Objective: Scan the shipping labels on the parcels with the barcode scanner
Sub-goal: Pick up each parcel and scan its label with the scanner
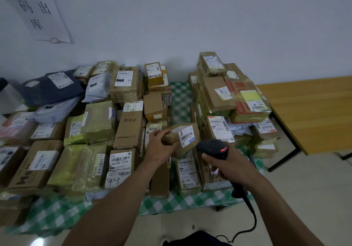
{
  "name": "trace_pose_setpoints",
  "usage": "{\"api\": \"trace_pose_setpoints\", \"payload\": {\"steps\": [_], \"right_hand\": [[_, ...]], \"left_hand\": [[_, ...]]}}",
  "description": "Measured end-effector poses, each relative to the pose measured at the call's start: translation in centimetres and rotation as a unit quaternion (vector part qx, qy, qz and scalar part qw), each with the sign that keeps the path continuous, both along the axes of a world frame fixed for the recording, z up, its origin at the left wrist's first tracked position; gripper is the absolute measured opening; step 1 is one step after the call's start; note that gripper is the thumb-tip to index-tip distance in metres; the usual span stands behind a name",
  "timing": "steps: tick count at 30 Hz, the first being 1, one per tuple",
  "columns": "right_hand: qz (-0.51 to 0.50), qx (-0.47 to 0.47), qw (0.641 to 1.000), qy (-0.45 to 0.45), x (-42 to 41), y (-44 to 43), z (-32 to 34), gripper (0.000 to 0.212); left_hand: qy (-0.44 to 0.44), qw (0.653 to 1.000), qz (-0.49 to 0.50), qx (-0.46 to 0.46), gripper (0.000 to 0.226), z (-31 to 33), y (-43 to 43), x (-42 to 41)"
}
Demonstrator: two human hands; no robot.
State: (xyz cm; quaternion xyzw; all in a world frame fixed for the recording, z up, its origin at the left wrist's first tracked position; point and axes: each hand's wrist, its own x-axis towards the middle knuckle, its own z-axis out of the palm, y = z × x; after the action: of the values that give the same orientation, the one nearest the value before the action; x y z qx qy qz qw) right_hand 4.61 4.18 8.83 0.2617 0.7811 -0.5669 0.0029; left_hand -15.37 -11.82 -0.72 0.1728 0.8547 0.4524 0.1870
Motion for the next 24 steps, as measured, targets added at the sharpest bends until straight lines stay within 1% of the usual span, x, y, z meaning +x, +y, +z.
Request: {"api": "trace_pose_setpoints", "payload": {"steps": [2,4,6,8,9,12,13,15,17,21,22,24], "right_hand": [[-0.007,0.006,1.000,-0.003,-0.1,0.2,-0.3,0.021],[-0.018,0.014,1.000,0.002,0.0,0.6,-0.7,0.025],[-0.029,0.016,0.999,0.009,0.1,1.0,-1.0,0.022],[-0.042,0.015,0.999,0.002,0.2,1.3,-1.3,0.017],[-0.049,0.010,0.999,-0.005,0.3,1.4,-1.6,0.019],[-0.078,-0.025,0.996,-0.033,0.7,2.0,-2.8,0.041],[-0.082,-0.034,0.995,-0.038,0.9,2.3,-3.1,0.044],[-0.080,-0.039,0.995,-0.045,1.2,2.7,-3.6,0.040],[-0.072,-0.030,0.996,-0.049,1.4,2.9,-3.8,0.028],[-0.058,-0.014,0.996,-0.058,1.3,2.9,-3.9,0.015],[-0.056,-0.016,0.997,-0.058,1.2,2.8,-3.8,0.012],[-0.054,-0.020,0.997,-0.058,1.0,2.6,-3.6,0.014]], "left_hand": [[-0.009,1.000,0.017,0.005,0.061,0.0,-0.1,0.2],[-0.026,0.998,0.051,0.015,0.069,-0.2,0.0,0.8],[-0.025,0.996,0.084,0.024,0.081,-1.0,0.3,1.8],[-0.004,0.995,0.097,0.024,0.085,-2.1,1.1,3.1],[0.000,0.995,0.100,0.021,0.084,-2.7,1.7,3.7],[-0.003,0.994,0.105,0.004,0.082,-4.3,3.6,4.8],[-0.001,0.994,0.108,-0.002,0.082,-4.7,4.3,5.0],[0.004,0.993,0.118,-0.012,0.085,-5.6,5.4,5.2],[0.012,0.991,0.135,-0.024,0.088,-6.5,6.3,5.2],[0.052,0.983,0.167,-0.051,0.088,-8.2,7.2,6.0],[0.062,0.981,0.175,-0.061,0.087,-8.5,7.4,6.2],[0.078,0.978,0.172,-0.090,0.087,-9.0,7.8,6.4]]}}
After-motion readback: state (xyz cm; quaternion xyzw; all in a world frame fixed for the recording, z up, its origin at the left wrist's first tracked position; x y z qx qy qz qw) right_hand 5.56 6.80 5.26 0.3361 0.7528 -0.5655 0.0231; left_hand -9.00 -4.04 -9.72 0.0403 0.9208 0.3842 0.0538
